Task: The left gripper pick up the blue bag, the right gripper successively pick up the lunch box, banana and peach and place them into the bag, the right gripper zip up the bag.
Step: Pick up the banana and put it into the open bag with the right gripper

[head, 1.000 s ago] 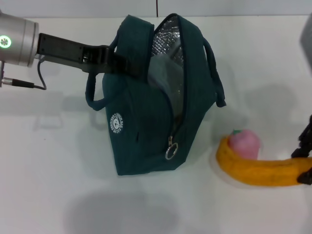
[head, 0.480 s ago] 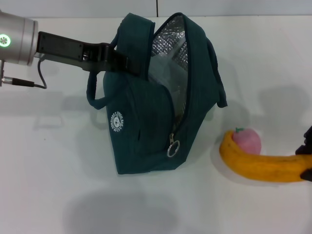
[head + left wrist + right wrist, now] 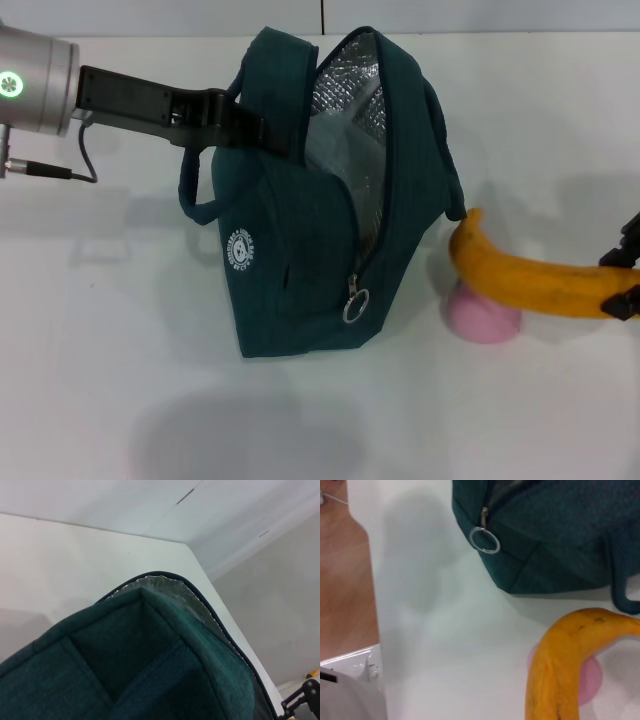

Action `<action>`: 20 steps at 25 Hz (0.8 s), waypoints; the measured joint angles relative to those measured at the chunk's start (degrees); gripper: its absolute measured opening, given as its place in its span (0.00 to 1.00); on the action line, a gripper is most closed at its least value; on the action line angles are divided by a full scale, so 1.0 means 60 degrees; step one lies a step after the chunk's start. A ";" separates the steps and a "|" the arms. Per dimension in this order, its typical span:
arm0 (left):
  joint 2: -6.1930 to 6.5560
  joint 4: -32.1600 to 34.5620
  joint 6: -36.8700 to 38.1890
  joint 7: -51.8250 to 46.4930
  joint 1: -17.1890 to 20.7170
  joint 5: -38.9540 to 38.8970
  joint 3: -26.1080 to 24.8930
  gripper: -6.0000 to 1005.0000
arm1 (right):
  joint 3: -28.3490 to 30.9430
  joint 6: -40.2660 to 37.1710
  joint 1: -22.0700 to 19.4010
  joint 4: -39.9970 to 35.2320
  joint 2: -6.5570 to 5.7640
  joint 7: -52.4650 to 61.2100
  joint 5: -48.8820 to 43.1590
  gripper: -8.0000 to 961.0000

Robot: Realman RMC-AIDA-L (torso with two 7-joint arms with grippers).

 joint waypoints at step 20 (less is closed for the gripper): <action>-0.0070 0.0002 0.0056 -0.0039 0.0094 -0.0242 0.0000 0.04 | 0.4082 0.1471 -0.0199 0.0636 -0.0005 -0.0002 0.1490 0.47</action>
